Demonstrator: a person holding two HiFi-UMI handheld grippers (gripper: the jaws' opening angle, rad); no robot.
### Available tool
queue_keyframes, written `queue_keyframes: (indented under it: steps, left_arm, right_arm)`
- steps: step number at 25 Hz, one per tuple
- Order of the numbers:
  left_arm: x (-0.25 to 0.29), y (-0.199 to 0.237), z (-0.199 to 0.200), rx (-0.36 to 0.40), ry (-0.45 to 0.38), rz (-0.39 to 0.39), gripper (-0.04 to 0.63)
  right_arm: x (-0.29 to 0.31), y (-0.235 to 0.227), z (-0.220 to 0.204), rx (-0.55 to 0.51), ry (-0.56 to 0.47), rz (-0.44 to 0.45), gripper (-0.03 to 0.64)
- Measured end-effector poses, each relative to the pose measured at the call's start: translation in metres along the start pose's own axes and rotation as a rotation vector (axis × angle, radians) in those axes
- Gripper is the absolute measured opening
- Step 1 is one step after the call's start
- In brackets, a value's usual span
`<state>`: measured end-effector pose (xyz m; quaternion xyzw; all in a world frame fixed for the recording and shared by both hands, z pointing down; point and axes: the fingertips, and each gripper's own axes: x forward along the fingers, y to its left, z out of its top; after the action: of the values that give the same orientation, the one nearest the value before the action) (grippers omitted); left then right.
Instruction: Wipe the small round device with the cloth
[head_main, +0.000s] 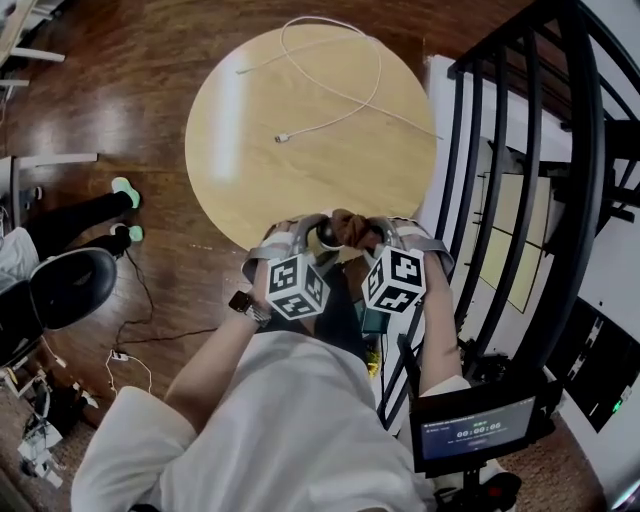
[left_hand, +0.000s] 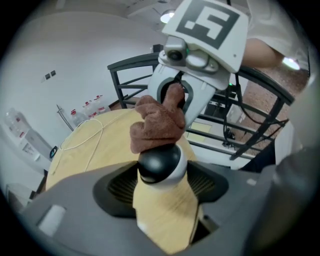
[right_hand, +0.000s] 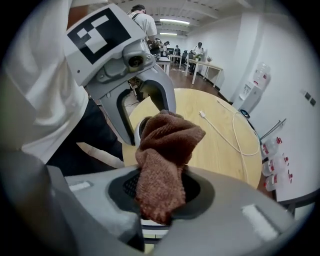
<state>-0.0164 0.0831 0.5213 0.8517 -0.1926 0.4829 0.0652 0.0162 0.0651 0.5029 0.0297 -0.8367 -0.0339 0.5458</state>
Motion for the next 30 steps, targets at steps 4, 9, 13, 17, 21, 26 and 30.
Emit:
queue_keyframes:
  steps: [4,9,13,17,21,26,30]
  left_arm:
    - [-0.006,-0.001,-0.001,0.003,-0.007,0.002,0.325]
    - [-0.01,-0.003,0.0,-0.007,-0.017,-0.01,0.327]
    - [-0.014,-0.006,0.0,-0.016,-0.028,-0.022,0.33]
    - [-0.012,-0.005,0.001,-0.045,-0.075,-0.087,0.334]
    - [-0.001,-0.006,-0.001,0.018,-0.108,-0.207,0.369]
    - [0.01,-0.011,0.01,0.148,-0.138,-0.328,0.38]
    - [0.013,-0.01,0.012,0.155,-0.148,-0.325,0.353]
  right_arm:
    - [0.012,-0.002,-0.006,-0.004,0.032,0.005,0.101]
    - [0.028,-0.002,-0.01,-0.023,0.069,0.032,0.1]
    - [0.045,0.002,-0.017,-0.037,0.124,0.056,0.1]
    - [0.056,0.0,-0.022,0.006,0.142,0.069,0.101]
    - [0.061,-0.002,-0.021,0.066,0.114,0.063,0.101]
    - [0.037,-0.009,-0.035,0.36,-0.032,-0.02,0.101]
    - [0.007,-0.012,-0.046,0.551,-0.147,-0.103,0.101]
